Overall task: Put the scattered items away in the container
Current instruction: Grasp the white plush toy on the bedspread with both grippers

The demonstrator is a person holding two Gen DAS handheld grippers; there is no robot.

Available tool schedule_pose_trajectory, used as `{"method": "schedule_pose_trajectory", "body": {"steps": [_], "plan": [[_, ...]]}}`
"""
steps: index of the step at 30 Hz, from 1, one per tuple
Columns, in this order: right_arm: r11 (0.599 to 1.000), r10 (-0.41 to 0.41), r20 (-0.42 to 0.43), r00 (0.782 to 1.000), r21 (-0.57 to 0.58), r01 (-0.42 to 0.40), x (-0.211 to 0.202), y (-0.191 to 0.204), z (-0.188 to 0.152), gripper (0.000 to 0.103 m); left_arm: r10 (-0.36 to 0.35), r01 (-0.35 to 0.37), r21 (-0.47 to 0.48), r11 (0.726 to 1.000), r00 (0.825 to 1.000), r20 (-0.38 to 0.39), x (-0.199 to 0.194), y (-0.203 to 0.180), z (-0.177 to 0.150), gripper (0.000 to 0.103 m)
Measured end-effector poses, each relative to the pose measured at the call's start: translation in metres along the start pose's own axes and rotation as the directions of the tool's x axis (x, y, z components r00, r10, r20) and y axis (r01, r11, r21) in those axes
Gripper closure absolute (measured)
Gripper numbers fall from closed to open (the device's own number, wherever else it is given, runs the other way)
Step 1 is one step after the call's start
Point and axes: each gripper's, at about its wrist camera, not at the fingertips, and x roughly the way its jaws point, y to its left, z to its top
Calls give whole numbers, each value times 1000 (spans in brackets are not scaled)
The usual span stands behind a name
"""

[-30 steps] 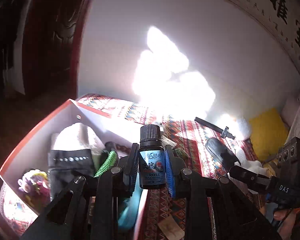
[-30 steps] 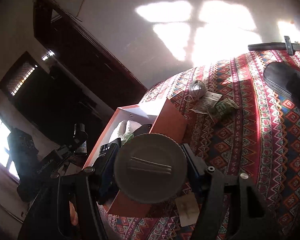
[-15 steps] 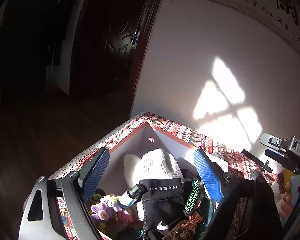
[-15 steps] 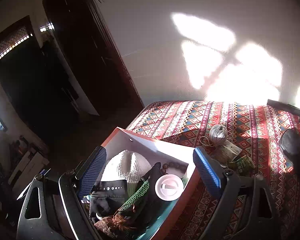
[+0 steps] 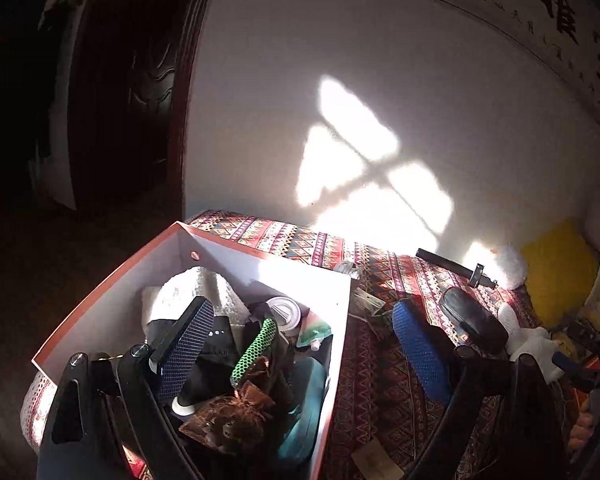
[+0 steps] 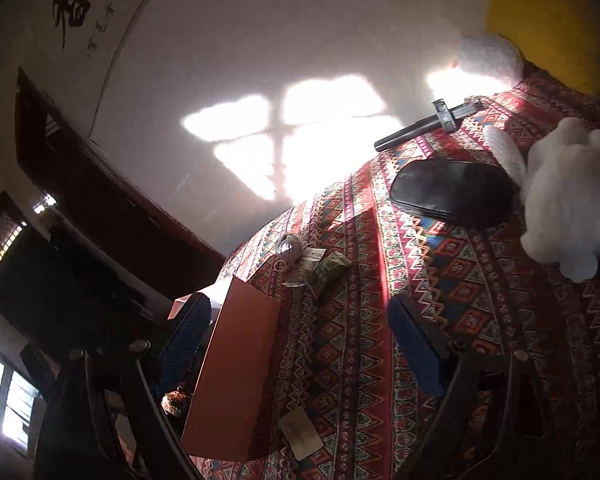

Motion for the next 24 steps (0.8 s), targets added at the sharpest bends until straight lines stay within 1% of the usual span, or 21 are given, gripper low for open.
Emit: {"method": "schedule_pose_trajectory", "body": {"steps": [1,3,4,5,6,8,9,11,12,13,14,15,16,17,18,19,20,21,22,24], "plan": [[999,-9,27,1000,38,8,-15,-21,5,12,-22,23,37,999,999,-29,7,-22,-7,11],[990,-62,84,995,131,51,-42,-63,19,12,-80,90,94,992,992,-100,23,-65,-22,11],[981,-87,114,990,183,65,-55,-83,27,12,-117,134,110,985,983,-144,31,-87,-30,11],[971,-102,146,984,230,66,-68,-102,34,12,-162,185,116,976,969,-187,38,-109,-38,11],[961,-112,174,978,269,62,-80,-119,40,12,-211,240,112,964,951,-225,45,-131,-46,11],[943,-127,210,969,329,52,-98,-148,49,11,-292,329,83,941,909,-297,58,-173,-61,12],[935,-134,216,967,351,51,-103,-160,52,9,-322,361,64,931,889,-327,65,-194,-68,11],[917,-151,215,965,395,55,-107,-183,55,9,-377,409,10,912,850,-368,81,-231,-79,12],[909,-157,209,965,413,58,-107,-193,55,8,-411,432,-34,901,826,-385,90,-247,-84,11],[902,-166,197,966,427,67,-105,-203,56,8,-445,449,-90,889,799,-404,101,-263,-89,11],[896,-177,185,967,438,80,-102,-213,56,8,-479,460,-154,875,770,-421,115,-277,-93,12],[890,-187,175,967,446,91,-100,-224,54,8,-514,463,-227,857,737,-440,130,-291,-98,12],[883,-196,162,967,459,102,-96,-235,54,8,-547,458,-299,837,701,-458,146,-304,-104,12],[874,-196,144,970,475,106,-90,-244,55,8,-570,444,-360,821,669,-476,161,-315,-110,12],[865,-184,135,974,492,95,-88,-255,54,8,-585,423,-408,809,645,-492,177,-326,-116,12],[857,-166,132,977,509,77,-83,-263,54,8,-598,403,-448,798,626,-501,191,-336,-120,12],[847,-151,125,981,528,63,-78,-271,55,8,-614,390,-485,783,612,-499,203,-345,-124,12],[836,-133,115,984,547,49,-73,-277,53,8,-630,380,-518,766,601,-491,214,-351,-126,12],[828,-108,110,988,560,28,-66,-281,53,8,-644,372,-546,751,595,-481,224,-357,-127,12],[817,-59,97,993,576,-8,-50,-285,52,7,-661,353,-587,728,589,-465,243,-367,-126,12]]}}
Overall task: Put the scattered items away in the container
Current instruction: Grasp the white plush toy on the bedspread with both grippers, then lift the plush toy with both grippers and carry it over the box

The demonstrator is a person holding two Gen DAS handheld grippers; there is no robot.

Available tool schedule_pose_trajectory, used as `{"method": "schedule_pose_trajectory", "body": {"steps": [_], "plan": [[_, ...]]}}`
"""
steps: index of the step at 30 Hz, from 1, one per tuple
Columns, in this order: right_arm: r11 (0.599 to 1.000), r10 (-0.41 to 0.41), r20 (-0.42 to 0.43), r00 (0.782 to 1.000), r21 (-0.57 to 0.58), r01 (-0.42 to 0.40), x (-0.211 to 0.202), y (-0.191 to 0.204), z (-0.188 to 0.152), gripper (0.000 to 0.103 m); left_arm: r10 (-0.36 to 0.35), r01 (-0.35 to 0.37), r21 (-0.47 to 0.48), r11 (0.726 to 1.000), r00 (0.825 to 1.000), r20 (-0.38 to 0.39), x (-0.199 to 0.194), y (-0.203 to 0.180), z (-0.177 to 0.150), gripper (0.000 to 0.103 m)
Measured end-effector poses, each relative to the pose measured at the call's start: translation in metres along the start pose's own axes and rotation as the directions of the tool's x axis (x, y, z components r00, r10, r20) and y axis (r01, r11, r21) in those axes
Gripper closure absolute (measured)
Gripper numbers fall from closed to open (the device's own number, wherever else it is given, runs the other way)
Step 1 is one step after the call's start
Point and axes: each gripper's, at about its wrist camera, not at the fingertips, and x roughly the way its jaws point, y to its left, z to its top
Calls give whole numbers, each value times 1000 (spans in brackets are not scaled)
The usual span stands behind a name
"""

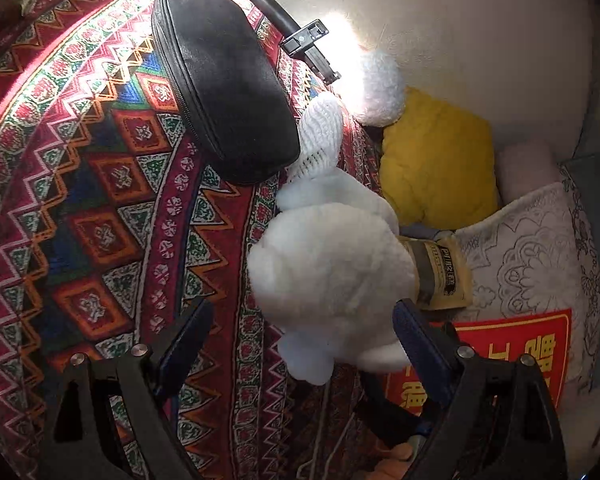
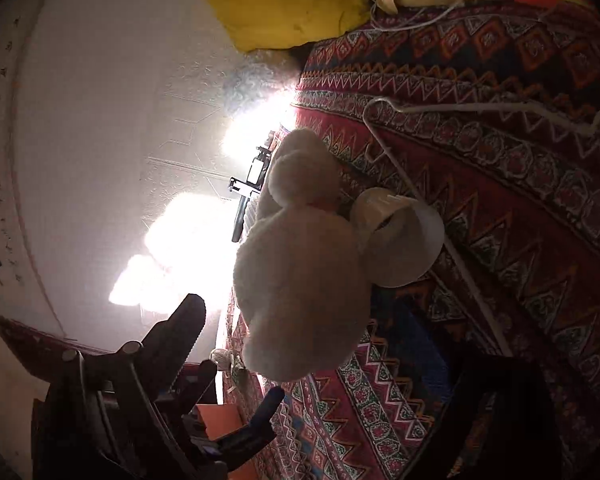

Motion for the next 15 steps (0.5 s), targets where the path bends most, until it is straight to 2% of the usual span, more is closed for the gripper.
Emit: {"method": "schedule_pose_trajectory", "body": {"steps": [3,7,9,10,12,15], "plan": [[1000,13,-80,997,11,-12,26,-1,-5,7,-13,13,-39,999,1000,-7,24,-3,18,12],[999,-35,-94,995,-42,31,49,5,-6,6,25,-26,-20,999,999,-43,54,-7,34,11],[997,-58,-88,994,-46,54,55,1,-3,6,-11,7,-51,999,997,-73,69,-2,37,0],[998,-58,-77,995,-33,56,56,-4,-1,7,-33,27,-71,997,996,-82,74,1,37,0],[1000,-5,-83,997,-21,3,56,-10,0,21,-53,47,-76,996,995,-80,75,3,37,0],[998,51,-122,991,29,-48,55,-15,-10,27,-97,90,-87,992,991,-88,67,4,32,0]]}}
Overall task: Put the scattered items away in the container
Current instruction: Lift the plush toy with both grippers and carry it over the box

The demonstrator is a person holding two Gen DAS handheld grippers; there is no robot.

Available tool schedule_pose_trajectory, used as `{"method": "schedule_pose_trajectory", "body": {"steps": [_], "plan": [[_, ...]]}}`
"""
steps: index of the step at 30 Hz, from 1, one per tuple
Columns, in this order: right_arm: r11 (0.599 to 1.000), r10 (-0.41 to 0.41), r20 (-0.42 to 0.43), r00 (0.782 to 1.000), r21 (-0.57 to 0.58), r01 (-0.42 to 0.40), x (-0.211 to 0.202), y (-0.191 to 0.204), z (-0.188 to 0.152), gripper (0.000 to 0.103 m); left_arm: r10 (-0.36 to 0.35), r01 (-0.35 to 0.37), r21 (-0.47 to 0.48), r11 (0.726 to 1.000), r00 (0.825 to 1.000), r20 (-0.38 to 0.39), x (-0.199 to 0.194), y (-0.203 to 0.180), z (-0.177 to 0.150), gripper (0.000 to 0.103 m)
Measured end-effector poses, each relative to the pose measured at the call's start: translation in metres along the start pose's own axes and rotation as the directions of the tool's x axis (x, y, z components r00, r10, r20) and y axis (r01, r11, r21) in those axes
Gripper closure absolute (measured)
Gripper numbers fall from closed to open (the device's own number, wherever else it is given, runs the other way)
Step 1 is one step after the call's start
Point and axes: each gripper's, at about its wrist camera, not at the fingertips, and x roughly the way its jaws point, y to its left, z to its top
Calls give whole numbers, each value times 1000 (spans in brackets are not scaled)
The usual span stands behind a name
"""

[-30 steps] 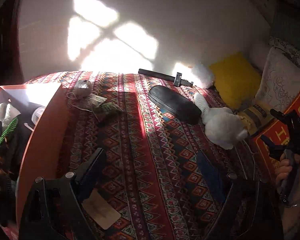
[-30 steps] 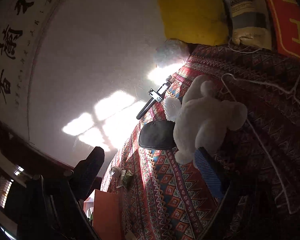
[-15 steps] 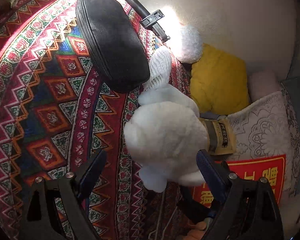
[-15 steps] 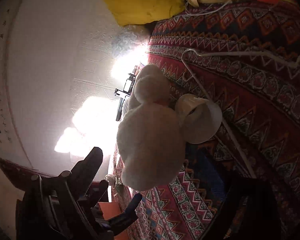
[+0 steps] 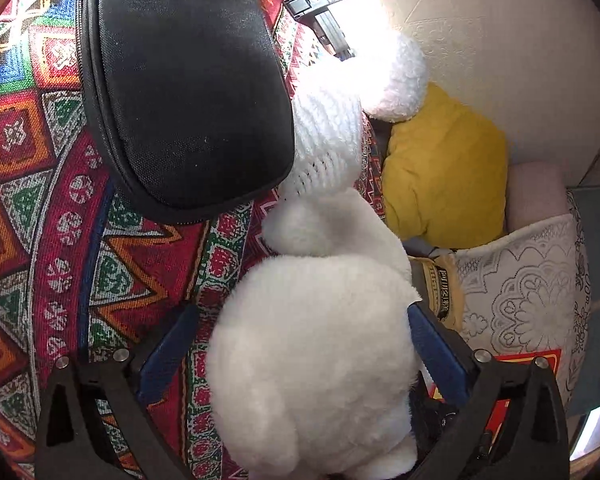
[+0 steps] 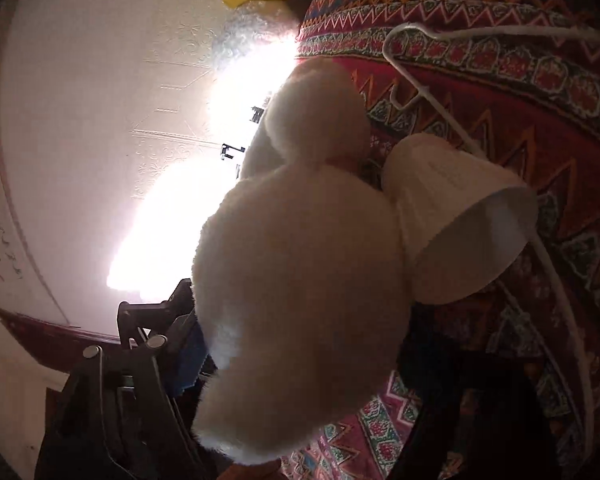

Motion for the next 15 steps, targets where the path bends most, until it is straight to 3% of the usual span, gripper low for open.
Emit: {"method": "schedule_pose_trajectory", "body": {"steps": [2,4,9,15], "plan": [[997,68,-51,996,44,-65,4,-3,-11,29,-31,31,1,1000,999,-31,-9,-2,-8,2],[993,110,-85,990,52,-106,6,3,-27,29,-24,23,35,999,1000,8,-34,-8,-18,2],[979,177,-149,973,-78,-190,-1,54,-80,29,-107,99,78,992,988,114,-127,-18,-38,4],[909,281,-294,914,-225,-352,-2,131,-179,29,-167,115,180,977,936,309,-275,-24,-83,5]]}}
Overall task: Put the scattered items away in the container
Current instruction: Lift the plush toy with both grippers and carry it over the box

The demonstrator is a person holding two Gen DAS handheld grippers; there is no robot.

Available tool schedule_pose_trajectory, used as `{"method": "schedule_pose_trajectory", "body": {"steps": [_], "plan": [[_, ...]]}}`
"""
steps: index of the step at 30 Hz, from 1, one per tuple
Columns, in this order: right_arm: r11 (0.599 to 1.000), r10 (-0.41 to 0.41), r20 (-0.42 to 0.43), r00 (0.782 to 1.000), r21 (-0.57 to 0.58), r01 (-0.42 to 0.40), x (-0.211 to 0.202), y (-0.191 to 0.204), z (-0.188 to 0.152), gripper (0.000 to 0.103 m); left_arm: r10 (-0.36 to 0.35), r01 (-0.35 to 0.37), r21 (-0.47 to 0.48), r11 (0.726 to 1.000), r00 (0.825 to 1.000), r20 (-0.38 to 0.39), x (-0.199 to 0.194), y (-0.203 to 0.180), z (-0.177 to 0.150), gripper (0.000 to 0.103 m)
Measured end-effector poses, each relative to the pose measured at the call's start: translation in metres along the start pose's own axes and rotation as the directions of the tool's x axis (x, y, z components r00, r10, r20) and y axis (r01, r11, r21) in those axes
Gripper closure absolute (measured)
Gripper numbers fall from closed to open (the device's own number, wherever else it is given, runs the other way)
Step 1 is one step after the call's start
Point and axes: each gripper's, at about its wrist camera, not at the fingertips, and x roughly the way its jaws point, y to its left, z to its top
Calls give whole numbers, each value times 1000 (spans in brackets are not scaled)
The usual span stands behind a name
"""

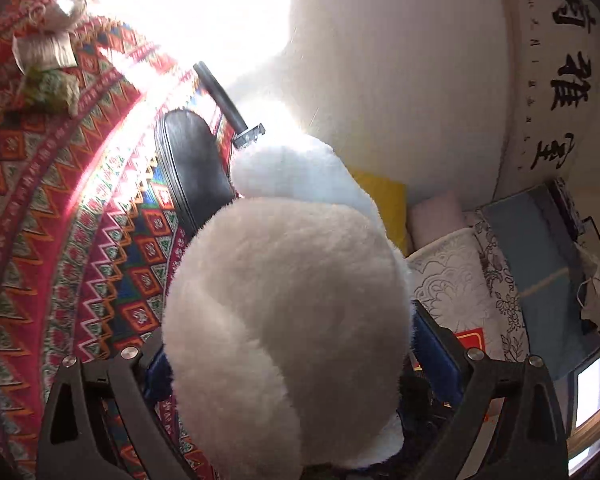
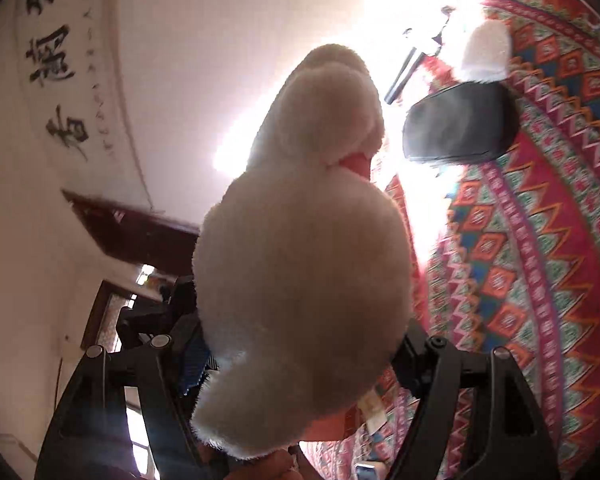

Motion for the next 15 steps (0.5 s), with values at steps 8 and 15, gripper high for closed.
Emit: {"method": "schedule_pose_trajectory", "body": {"steps": [8,15], "plan": [[974,169,-239,956,-108,-199,108,101,-110,28,44,-75,95,993,955,293,-217,4,8,5],[969,245,-408,880,64,-240,244,108,-172,25,252,-310,42,950,839,482,-338,64,49,0]]}}
